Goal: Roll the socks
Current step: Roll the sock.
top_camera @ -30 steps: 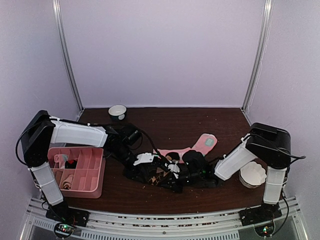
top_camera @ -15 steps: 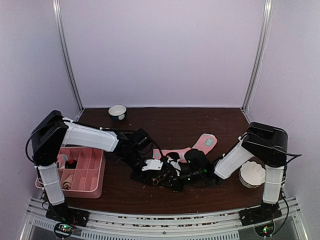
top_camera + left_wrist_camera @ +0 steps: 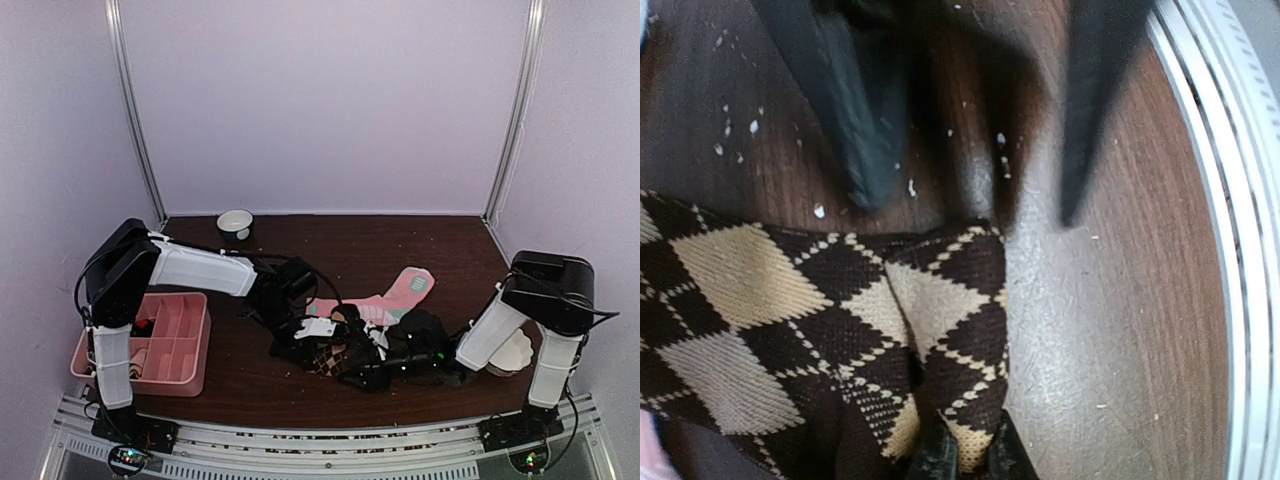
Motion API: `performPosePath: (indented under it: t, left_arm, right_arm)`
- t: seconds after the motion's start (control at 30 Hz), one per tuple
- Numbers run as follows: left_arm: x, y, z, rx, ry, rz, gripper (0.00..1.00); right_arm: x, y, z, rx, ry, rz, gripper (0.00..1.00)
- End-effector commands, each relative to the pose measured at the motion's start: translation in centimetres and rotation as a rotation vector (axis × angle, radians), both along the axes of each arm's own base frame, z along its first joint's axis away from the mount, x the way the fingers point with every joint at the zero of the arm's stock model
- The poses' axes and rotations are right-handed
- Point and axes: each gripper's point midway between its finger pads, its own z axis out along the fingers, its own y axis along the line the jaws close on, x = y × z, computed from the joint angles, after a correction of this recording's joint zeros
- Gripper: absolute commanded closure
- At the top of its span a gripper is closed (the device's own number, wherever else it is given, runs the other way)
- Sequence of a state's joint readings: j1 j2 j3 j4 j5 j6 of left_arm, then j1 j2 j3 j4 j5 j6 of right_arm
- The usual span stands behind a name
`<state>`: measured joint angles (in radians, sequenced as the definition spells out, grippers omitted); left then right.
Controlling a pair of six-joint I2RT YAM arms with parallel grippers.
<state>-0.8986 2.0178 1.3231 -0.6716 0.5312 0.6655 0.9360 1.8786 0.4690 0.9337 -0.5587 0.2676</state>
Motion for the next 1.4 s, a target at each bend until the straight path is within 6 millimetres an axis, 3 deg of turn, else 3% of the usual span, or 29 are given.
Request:
performPosePath:
  t: [0.0,0.13,0.27,0.37,0.43,0.57,0.8,0.93,1.0,1.07,1.17,1.27,1.37]
  left_arm:
    - [-1.1,2.1,-1.1,0.125,0.194,0.088,0.94]
    - [-0.4,2.8,-1.5,0.168,0.248,0.152,0.94]
    - [-0.7,3.0,-1.5,0.19,0.323,0.172,0.94]
    - [-0.9,3.0,-1.4,0.206,0.36,0.171,0.95]
    - [-1.0,3.1,-1.6,0.219,0.368,0.168,0.95]
    - [-1.3,3.4,-1.8,0.249,0.383,0.165,0.96]
    - [-2.0,3.5,-1.4,0.282,0.459,0.193,0.96]
    - [-2.4,3.3,-1.5,0.294,0.504,0.226,0.96]
    - [-2.3,3.3,-1.8,0.304,0.512,0.237,0.95]
    - [-2.3,3.3,-2.2,0.317,0.522,0.246,0.96]
    - [-2.3,3.3,-2.6,0.329,0.55,0.261,0.96]
    - [-2.2,3.4,-3.0,0.347,0.566,0.268,0.95]
    - [-2.1,3.6,-3.5,0.369,0.572,0.274,0.95]
  right_arm:
    - [0.8,-3.5,-2.0,-0.113,-0.044,-0.129,0.0]
    - [2.1,-5.6,-0.7,-0.15,-0.154,-0.228,0.0]
    - [5.2,-9.6,2.1,-0.159,-0.265,-0.501,0.0]
    - [6.5,-12.0,4.6,-0.078,-0.257,-0.693,0.0]
    - [6.7,-13.1,4.9,-0.035,-0.245,-0.757,0.0]
    - [5.9,-11.3,4.2,-0.095,-0.297,-0.618,0.0]
    - [4.7,-13.2,7.0,-0.038,-0.454,-0.688,0.0]
    - [6.5,-15.0,7.9,0.013,-0.345,-0.92,0.0]
    - [6.9,-13.7,6.8,-0.111,-0.302,-0.882,0.0]
    - [6.2,-12.7,6.7,-0.099,-0.306,-0.8,0.0]
    - [5.3,-14.4,7.7,0.018,-0.356,-0.812,0.0]
    - [5.4,-14.3,6.9,-0.121,-0.385,-0.789,0.0]
    - [5.5,-14.8,7.3,-0.153,-0.416,-0.815,0.0]
